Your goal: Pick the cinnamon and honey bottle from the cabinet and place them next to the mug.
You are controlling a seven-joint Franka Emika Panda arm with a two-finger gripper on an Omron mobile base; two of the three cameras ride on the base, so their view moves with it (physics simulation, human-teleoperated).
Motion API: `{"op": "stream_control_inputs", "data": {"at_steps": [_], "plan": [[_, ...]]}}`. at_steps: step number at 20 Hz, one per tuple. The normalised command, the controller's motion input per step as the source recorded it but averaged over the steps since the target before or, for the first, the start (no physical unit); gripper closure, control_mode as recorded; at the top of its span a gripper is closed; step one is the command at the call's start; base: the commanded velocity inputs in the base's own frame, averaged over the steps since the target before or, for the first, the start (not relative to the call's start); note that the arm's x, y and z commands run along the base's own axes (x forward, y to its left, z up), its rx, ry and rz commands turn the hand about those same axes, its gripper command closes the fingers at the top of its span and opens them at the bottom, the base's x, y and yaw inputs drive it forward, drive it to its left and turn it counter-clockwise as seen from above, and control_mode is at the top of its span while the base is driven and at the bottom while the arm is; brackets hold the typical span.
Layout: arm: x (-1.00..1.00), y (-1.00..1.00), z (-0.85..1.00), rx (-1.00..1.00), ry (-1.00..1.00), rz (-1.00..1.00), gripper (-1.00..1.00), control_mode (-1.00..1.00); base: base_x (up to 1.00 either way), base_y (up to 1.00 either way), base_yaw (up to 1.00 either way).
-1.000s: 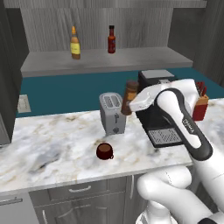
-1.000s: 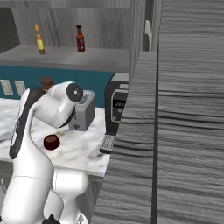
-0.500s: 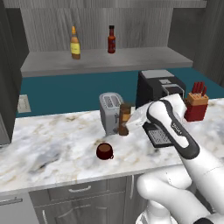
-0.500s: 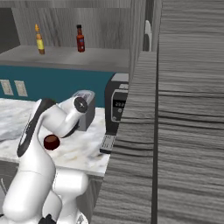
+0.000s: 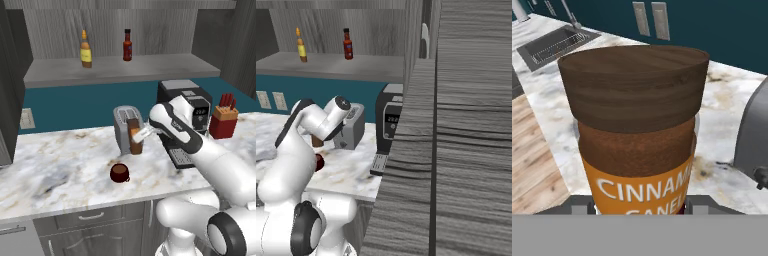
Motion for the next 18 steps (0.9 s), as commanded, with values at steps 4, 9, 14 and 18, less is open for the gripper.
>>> {"op": "stream_control_inputs", "data": {"at_steps": [4, 9, 14, 18], "plan": [[0.48, 0.00, -0.05, -0.11, 0.10, -0.02, 1.00, -1.00, 0.00, 0.00, 0.00], [0.33, -0.03, -0.29, -0.02, 0.00, -0.03, 1.00, -1.00, 0.00, 0.00, 0.00], [0.19, 0.00, -0.48, -0.01, 0.00, -0.01, 1.00, -1.00, 0.00, 0.00, 0.00], [0.00, 0.00, -0.49, 0.00, -0.01, 0.00, 1.00, -1.00, 0.00, 0.00, 0.00]]}}
